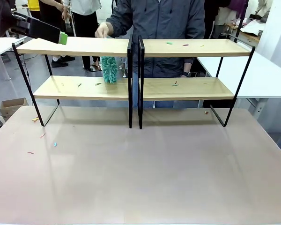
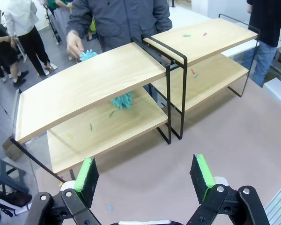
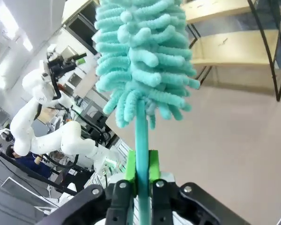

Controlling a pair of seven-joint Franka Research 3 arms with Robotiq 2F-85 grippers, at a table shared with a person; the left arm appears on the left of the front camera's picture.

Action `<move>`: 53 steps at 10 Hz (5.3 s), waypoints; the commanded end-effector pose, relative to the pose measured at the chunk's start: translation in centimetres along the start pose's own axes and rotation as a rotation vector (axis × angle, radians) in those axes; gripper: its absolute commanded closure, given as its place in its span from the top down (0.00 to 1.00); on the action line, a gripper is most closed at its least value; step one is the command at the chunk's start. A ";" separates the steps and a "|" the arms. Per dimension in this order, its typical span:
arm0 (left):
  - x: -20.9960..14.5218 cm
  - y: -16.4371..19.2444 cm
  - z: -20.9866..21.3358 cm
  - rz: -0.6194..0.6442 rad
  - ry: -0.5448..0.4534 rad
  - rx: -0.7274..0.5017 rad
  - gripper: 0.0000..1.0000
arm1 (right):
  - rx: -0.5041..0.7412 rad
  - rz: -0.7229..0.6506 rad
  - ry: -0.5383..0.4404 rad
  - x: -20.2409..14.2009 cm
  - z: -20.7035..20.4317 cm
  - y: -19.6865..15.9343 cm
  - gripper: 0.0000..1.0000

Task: Clean the shelves.
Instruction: Clean a randomly selected level of the Shelf with the Duster.

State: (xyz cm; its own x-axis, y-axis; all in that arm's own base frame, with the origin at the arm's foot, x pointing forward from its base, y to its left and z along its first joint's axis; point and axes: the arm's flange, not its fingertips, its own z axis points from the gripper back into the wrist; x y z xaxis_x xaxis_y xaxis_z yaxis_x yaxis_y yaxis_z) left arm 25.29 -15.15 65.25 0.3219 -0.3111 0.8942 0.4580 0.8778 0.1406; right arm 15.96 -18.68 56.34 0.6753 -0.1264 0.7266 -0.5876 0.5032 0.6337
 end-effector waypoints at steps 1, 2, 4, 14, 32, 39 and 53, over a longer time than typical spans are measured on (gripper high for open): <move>-0.3 0.0 -0.1 0.000 -0.004 0.002 1.00 | -0.079 0.032 0.247 -0.6 -4.8 -1.5 0.12; -0.3 0.0 -0.1 0.000 -0.004 0.002 1.00 | -0.123 0.021 0.370 -1.2 -7.9 -2.5 0.12; -0.3 0.0 -0.1 0.000 -0.004 0.002 1.00 | -0.228 -0.041 0.673 -3.6 -15.4 -5.5 0.12; -0.3 0.0 -0.1 0.000 -0.004 0.002 1.00 | -0.558 -0.242 0.872 -2.1 -27.1 -11.2 0.12; -0.3 0.0 -0.1 0.000 -0.004 0.002 1.00 | -0.672 -0.359 0.488 0.9 -36.0 -19.0 0.12; -0.3 0.0 -0.1 0.000 -0.004 0.002 1.00 | -1.015 -0.469 0.353 -0.5 -36.8 -16.6 0.12; -0.3 0.0 -0.1 0.000 -0.004 0.002 1.00 | -0.634 -0.359 0.703 -1.9 -33.7 -13.3 0.12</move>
State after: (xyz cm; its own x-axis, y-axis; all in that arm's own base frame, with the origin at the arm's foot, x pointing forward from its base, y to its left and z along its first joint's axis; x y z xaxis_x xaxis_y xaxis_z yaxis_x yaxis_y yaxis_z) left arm 25.35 -15.16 65.23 0.3233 -0.3111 0.8937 0.4579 0.8779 0.1400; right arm 40.64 10.04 36.14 0.9837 0.0048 0.1798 -0.0638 0.9439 0.3241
